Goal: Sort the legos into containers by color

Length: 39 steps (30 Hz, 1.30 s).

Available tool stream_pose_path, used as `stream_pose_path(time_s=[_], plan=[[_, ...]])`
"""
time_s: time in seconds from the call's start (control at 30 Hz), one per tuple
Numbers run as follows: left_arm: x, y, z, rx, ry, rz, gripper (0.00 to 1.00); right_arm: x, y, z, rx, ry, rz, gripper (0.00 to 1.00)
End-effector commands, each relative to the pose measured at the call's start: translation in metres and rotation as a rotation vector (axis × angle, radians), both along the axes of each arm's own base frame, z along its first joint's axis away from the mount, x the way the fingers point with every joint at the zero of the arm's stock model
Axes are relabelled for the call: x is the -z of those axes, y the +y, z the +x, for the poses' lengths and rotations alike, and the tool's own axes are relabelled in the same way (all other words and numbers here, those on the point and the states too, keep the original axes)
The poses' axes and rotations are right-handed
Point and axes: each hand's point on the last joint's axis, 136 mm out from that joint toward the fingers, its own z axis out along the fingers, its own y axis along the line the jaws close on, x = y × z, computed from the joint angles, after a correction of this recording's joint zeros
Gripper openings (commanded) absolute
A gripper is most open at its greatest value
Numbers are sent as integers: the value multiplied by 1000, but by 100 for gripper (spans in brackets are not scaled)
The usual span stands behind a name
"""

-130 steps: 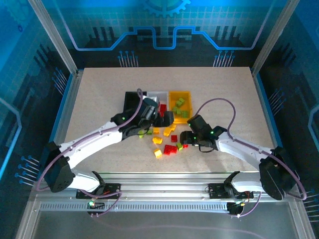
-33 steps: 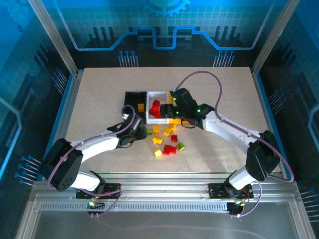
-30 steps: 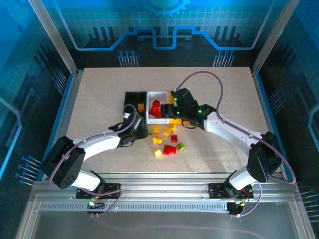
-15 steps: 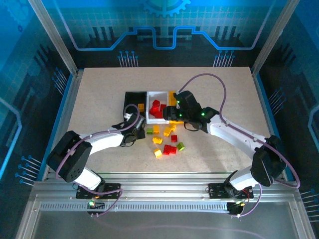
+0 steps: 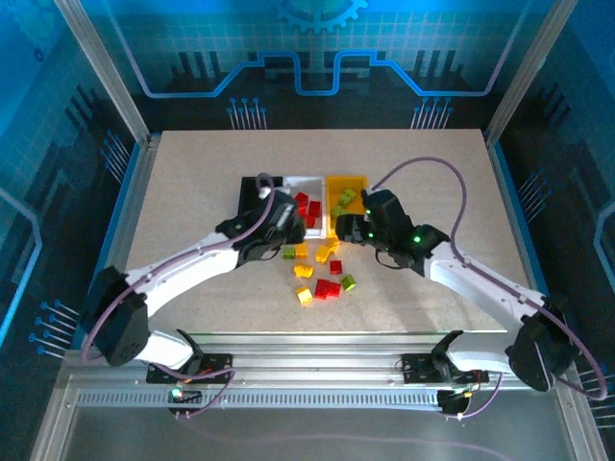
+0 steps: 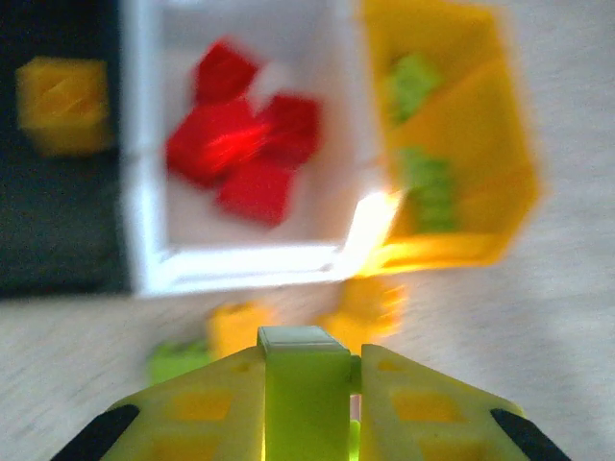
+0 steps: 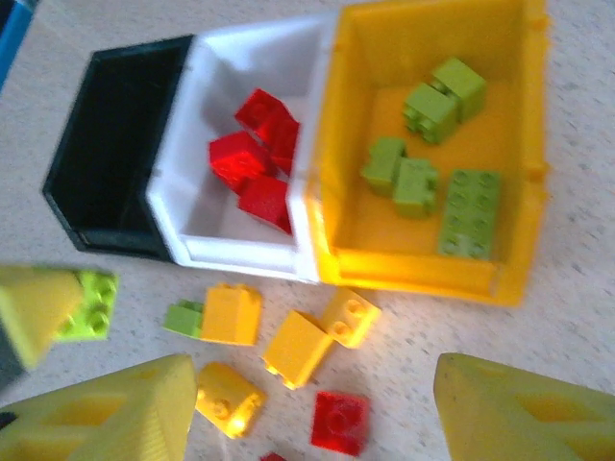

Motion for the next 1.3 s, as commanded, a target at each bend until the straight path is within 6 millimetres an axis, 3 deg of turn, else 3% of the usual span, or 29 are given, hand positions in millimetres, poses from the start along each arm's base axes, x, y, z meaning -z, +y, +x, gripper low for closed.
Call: stream_pose_path(time_s=[0.0, 0.13, 0.23, 0.5, 0.67, 0.8, 1.0, 1.13, 1.27], plan=[[4, -39, 14, 101, 29, 11, 24, 16, -29, -12, 93, 36, -16, 68], [4, -86, 46, 157, 16, -17, 24, 25, -50, -30, 130, 58, -38, 68], [16, -109, 67, 172, 30, -19, 24, 26, -62, -40, 155, 55, -36, 68], [51, -143, 98, 163, 80, -37, 27, 21, -80, -55, 179, 36, -29, 69], [60, -156, 103, 162, 106, -65, 45, 20, -82, -59, 176, 36, -22, 70], [40, -159, 100, 169, 79, -85, 62, 22, -81, -62, 168, 44, -15, 71], [-24, -153, 77, 194, -25, -171, 83, 34, -70, -67, 129, 91, 29, 72], [-57, -134, 48, 208, -78, -224, 89, 49, -55, -72, 94, 146, 87, 72], [-63, -99, 15, 192, -94, -237, 95, 66, -41, -77, 72, 201, 119, 72]])
